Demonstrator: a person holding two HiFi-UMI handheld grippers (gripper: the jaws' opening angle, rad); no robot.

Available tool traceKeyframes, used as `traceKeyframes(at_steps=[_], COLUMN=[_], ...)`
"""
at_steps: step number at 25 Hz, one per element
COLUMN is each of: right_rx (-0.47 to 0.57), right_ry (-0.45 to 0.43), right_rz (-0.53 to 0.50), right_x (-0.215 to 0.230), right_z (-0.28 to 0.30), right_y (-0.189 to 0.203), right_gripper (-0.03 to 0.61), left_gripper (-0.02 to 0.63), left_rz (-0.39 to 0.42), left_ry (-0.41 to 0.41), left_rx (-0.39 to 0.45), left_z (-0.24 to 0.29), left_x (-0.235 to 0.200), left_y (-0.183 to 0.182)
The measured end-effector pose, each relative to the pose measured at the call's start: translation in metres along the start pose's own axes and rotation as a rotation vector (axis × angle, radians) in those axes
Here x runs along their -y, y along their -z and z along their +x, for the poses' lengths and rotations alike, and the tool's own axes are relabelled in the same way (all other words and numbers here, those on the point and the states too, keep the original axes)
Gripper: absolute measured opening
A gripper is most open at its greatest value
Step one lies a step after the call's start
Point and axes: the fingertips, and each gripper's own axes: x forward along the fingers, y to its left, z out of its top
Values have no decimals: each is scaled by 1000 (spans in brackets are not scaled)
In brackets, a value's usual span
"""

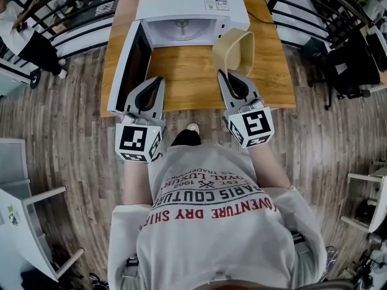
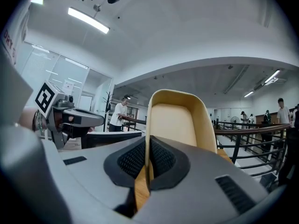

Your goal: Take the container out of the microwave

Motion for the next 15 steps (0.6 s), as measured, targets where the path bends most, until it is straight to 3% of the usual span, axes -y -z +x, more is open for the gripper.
traceKeyframes(at_steps=[6,15], right_rx=[-9,-3], right_ry=[-7,-4], right_rz=[8,12], right_x=[-2,-9], right_z=[-6,-9], right_y=[3,4], right_gripper=[29,29], left_gripper=[17,17], left_rz=[30,23], left_ry=[10,-15], left_rx=[30,8], left_z=[-8,-15], left_x=[12,9], left_y=[-9,-2])
